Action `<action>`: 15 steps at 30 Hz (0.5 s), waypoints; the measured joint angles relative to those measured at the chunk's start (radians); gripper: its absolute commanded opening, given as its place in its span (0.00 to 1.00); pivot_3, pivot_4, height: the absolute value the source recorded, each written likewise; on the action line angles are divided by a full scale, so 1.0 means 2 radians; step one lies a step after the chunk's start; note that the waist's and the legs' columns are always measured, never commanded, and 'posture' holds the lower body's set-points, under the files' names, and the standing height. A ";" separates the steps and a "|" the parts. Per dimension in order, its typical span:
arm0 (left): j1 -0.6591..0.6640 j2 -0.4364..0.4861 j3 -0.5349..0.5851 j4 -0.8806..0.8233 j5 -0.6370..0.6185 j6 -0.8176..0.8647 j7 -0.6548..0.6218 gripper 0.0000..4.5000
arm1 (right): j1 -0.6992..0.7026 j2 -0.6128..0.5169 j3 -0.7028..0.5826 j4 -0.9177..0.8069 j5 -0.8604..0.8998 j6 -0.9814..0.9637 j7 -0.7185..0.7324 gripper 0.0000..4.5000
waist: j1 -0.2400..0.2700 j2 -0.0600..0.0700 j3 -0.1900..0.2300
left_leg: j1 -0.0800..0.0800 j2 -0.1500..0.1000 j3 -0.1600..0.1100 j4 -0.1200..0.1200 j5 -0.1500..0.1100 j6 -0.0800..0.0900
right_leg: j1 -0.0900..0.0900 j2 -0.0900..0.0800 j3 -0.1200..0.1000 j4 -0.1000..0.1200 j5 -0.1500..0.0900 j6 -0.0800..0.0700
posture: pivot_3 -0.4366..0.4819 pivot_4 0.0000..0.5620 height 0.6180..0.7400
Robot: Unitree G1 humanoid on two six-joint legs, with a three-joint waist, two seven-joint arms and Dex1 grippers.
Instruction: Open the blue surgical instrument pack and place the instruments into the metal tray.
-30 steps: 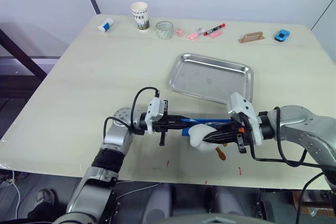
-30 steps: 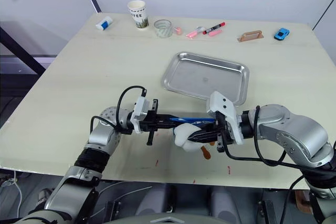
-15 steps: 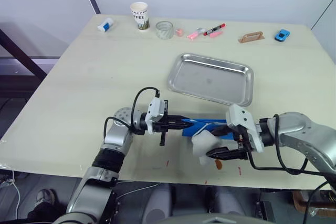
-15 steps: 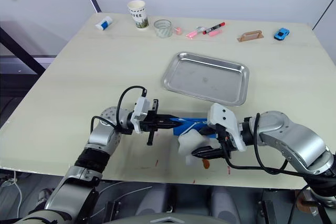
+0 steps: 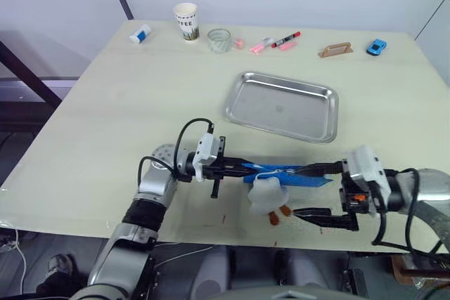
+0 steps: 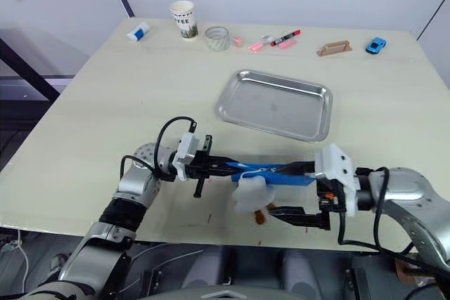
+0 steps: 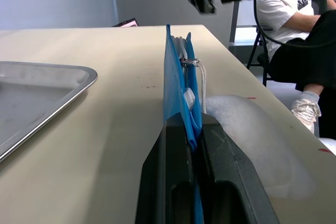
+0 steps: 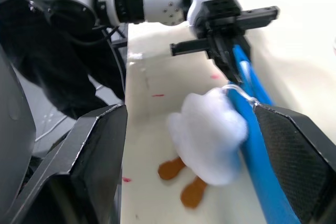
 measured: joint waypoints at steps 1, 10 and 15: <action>0.000 0.001 0.001 0.000 0.000 0.000 0.000 0.00 | 0.023 -0.001 -0.028 0.001 -0.001 -0.009 0.003 0.97 | -0.001 0.000 0.000 | 0.000 0.000 0.000 0.000 0.000 0.000 | 0.000 0.000 0.000 0.000 0.000 0.000 | 0.48 0.27 1.00; 0.000 0.001 0.001 0.000 -0.001 0.004 0.003 0.00 | 0.089 0.009 -0.104 0.047 -0.048 -0.085 0.014 0.97 | -0.001 0.000 0.000 | 0.001 0.000 0.001 0.000 0.000 0.000 | 0.000 0.001 0.001 0.000 0.000 0.000 | 0.48 0.27 1.00; -0.005 0.002 0.001 0.000 0.000 0.013 0.005 0.00 | 0.060 0.043 -0.086 0.097 -0.058 -0.116 0.015 0.97 | -0.001 0.000 0.000 | 0.001 0.000 0.001 0.000 0.000 0.000 | 0.000 0.001 0.002 0.000 0.000 0.000 | 0.48 0.27 1.00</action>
